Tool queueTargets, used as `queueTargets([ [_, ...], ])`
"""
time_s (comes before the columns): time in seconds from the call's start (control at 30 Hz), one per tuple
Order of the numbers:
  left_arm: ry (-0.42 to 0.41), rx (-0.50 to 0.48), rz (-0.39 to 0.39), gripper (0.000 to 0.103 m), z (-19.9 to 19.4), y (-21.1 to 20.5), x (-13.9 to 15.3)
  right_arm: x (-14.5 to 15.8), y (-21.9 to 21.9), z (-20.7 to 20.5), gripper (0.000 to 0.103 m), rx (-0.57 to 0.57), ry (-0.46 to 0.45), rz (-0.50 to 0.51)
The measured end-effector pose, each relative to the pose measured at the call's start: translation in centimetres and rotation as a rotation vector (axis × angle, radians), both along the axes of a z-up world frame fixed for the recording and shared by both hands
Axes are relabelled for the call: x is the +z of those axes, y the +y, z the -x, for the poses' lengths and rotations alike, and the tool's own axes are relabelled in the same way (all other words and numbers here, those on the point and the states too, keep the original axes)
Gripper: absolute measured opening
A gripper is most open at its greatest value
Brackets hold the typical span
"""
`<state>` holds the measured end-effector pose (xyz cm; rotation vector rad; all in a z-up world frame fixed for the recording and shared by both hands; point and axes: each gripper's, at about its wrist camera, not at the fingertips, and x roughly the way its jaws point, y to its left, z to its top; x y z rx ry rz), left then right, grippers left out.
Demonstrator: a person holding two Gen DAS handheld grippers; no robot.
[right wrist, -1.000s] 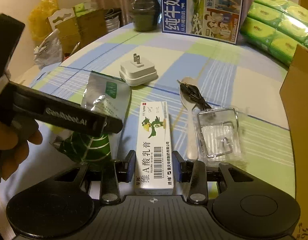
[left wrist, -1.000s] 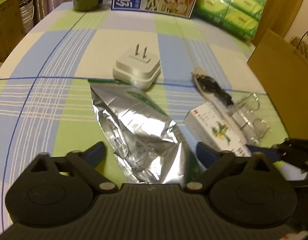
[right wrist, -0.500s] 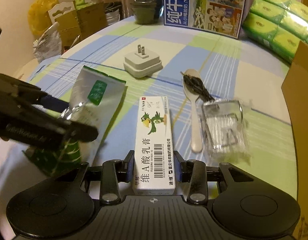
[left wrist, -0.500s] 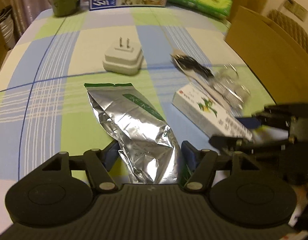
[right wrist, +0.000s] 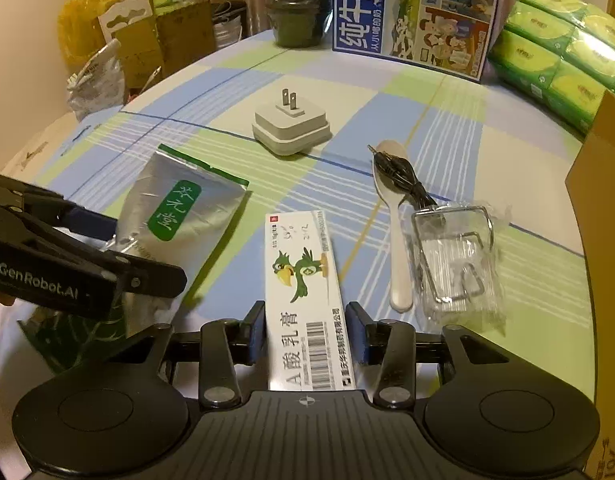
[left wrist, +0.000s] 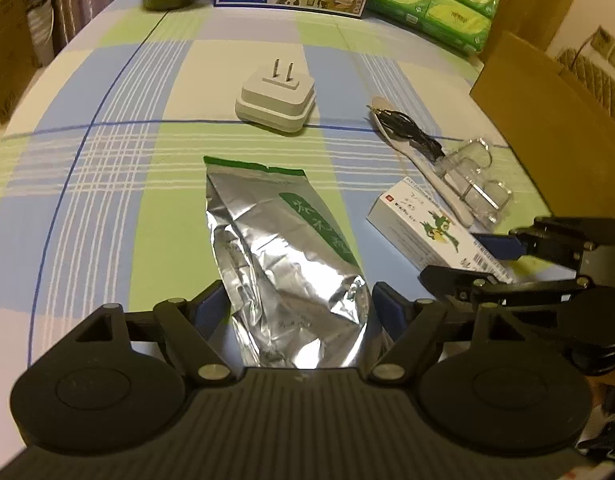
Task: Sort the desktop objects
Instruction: 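Lift foil bag with left tool while right tool lifts medicine box toward cardboard box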
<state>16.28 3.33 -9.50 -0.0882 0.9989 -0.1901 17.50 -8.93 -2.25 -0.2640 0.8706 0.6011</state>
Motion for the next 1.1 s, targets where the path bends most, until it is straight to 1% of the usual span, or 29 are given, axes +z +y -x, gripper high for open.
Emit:
queueTargets([
  [0.13,-0.006,-0.021,-0.049,0.076,-0.3,-0.7,-0.2,0.0,0.2,-0.2,0.04,-0.001,-0.006,0.009],
  [0.23,-0.01,-0.049,-0.095,0.076,-0.2,-1.4,-0.3,0.1,0.1,-0.4,0.036,-0.015,0.005,0.011],
  [0.3,-0.012,-0.057,-0.098,0.071,-0.2,-1.5,-0.3,0.1,-0.1,-0.4,0.036,-0.029,0.009,0.008],
  [0.37,-0.017,-0.062,-0.093,0.062,-0.1,-1.5,-0.1,0.2,-0.5,-0.5,0.036,-0.042,0.018,-0.002],
  [0.43,-0.03,-0.063,-0.098,0.059,0.1,-1.6,0.0,0.4,-0.6,-0.4,0.036,-0.052,0.024,-0.011],
  [0.53,-0.035,-0.067,-0.107,0.059,0.1,-1.8,0.0,0.6,-0.5,-0.3,0.036,-0.054,0.028,-0.017],
  [0.6,-0.032,-0.063,-0.11,0.061,0.0,-1.9,0.0,0.6,-0.4,-0.3,0.036,-0.054,0.027,-0.016],
  [0.7,-0.026,-0.063,-0.129,0.068,0.0,-2.1,-0.3,0.4,-0.3,-0.4,0.036,-0.056,0.031,-0.012],
  [0.8,-0.031,-0.093,-0.177,0.075,0.0,-2.7,-0.5,0.4,-0.3,-0.4,0.036,-0.057,0.034,-0.013],
  [0.9,-0.026,-0.085,-0.168,0.076,-0.1,-2.6,-0.6,0.4,-0.3,-0.4,0.036,-0.055,0.033,-0.011],
  [0.93,-0.028,-0.089,-0.17,0.075,-0.2,-2.6,-0.6,0.4,-0.2,-0.3,0.036,-0.053,0.032,-0.01],
  [1.0,-0.029,-0.089,-0.165,0.067,-0.2,-2.6,-0.5,0.4,-0.2,-0.3,0.036,-0.051,0.034,-0.013],
  [1.03,-0.029,-0.092,-0.163,0.06,-0.2,-2.6,-0.4,0.4,-0.2,-0.3,0.036,-0.053,0.033,-0.015],
  [1.1,-0.024,-0.09,-0.159,0.056,-0.2,-2.5,-0.2,0.5,-0.1,-0.3,0.036,-0.056,0.032,-0.019],
])
